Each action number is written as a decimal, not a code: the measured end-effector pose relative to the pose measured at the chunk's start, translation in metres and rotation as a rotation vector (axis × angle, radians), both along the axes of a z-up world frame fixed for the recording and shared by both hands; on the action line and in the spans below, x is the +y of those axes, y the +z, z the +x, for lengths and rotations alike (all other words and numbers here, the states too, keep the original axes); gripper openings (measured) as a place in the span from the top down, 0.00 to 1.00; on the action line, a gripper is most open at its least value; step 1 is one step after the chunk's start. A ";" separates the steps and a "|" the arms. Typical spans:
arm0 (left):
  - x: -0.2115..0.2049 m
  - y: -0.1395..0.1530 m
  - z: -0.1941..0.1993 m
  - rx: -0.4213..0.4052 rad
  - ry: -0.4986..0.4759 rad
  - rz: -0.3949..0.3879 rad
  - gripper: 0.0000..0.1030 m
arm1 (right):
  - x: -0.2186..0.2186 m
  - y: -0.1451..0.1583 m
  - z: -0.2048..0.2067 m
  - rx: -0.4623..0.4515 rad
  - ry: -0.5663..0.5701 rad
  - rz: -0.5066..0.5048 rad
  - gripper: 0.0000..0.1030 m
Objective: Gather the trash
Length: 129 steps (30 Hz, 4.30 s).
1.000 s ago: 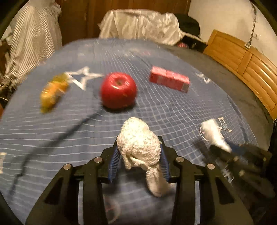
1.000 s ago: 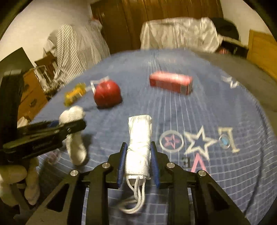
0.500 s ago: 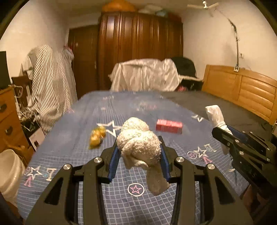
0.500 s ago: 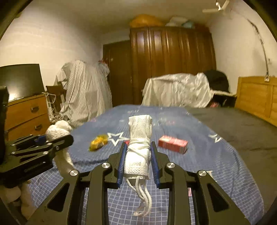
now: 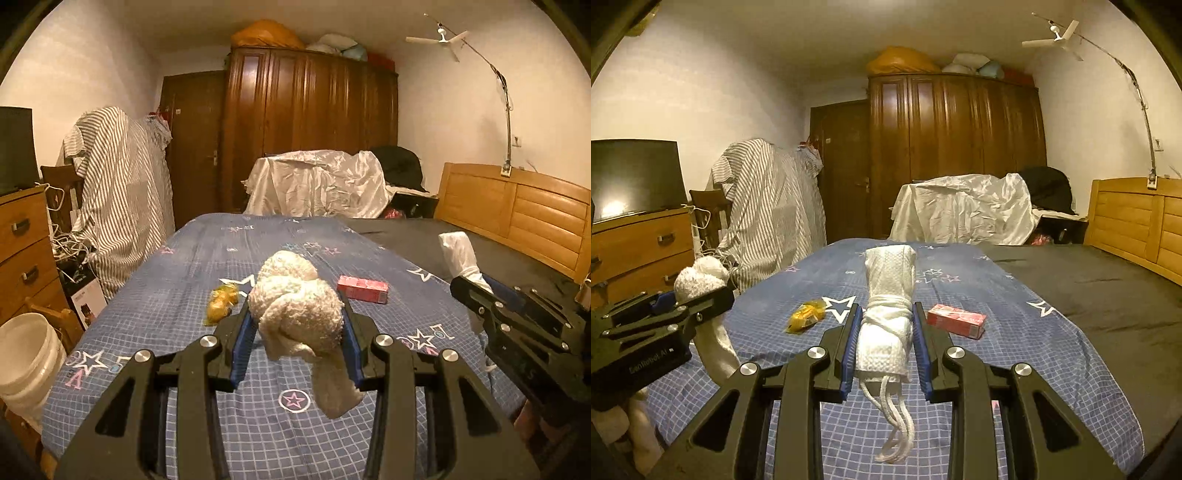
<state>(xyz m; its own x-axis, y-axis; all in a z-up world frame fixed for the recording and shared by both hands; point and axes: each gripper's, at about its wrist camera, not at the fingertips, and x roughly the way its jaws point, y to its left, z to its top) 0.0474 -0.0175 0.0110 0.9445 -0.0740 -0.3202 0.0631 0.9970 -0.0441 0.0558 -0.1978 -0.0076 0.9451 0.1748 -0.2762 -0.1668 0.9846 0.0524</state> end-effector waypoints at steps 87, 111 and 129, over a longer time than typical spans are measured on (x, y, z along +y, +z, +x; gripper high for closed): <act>0.519 -0.049 -0.020 0.601 0.597 -0.229 0.61 | 0.696 -0.012 0.194 0.675 0.961 -0.331 0.72; 0.521 -0.048 -0.016 0.576 0.623 -0.210 0.38 | 0.695 -0.012 0.195 0.670 0.972 -0.297 0.61; 0.434 -0.001 -0.115 0.193 0.800 -0.146 0.06 | 0.576 0.022 0.112 0.361 1.008 -0.115 0.28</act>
